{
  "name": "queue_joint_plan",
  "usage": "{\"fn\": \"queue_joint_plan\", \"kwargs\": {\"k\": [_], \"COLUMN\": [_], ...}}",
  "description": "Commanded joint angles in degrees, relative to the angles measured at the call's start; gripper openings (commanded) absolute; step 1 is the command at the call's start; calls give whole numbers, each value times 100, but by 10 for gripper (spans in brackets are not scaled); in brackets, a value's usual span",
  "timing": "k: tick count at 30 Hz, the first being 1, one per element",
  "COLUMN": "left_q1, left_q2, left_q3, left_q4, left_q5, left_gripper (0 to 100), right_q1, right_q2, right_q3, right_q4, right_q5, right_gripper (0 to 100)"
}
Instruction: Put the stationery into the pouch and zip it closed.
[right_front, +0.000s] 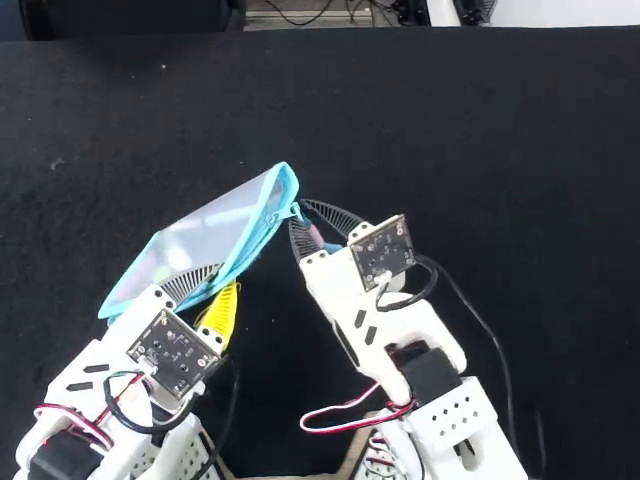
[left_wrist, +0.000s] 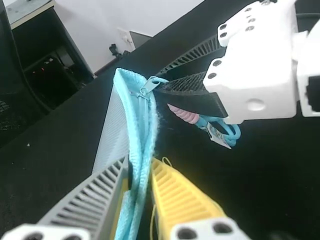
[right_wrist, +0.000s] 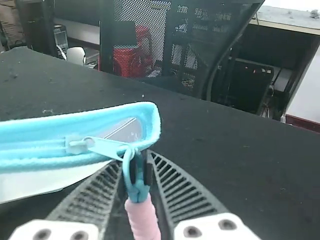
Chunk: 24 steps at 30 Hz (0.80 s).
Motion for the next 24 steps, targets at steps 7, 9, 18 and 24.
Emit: {"fn": "queue_joint_plan", "kwargs": {"k": [7, 9, 18, 24], "left_q1": [101, 101, 110, 110], "left_q2": [-70, -70, -70, -70], "left_q3": [-356, -356, -347, -347], "left_q4": [9, 9, 9, 9], "left_q5": [62, 62, 70, 70], "left_gripper": [30, 30, 30, 30], "right_q1": [255, 255, 273, 703], "right_q2": [13, 13, 13, 22], "right_q3": [-84, -92, -110, 4], "right_q4": [-167, -141, -193, -677], "right_q5": [35, 35, 9, -9], "right_gripper": [11, 11, 11, 11]}}
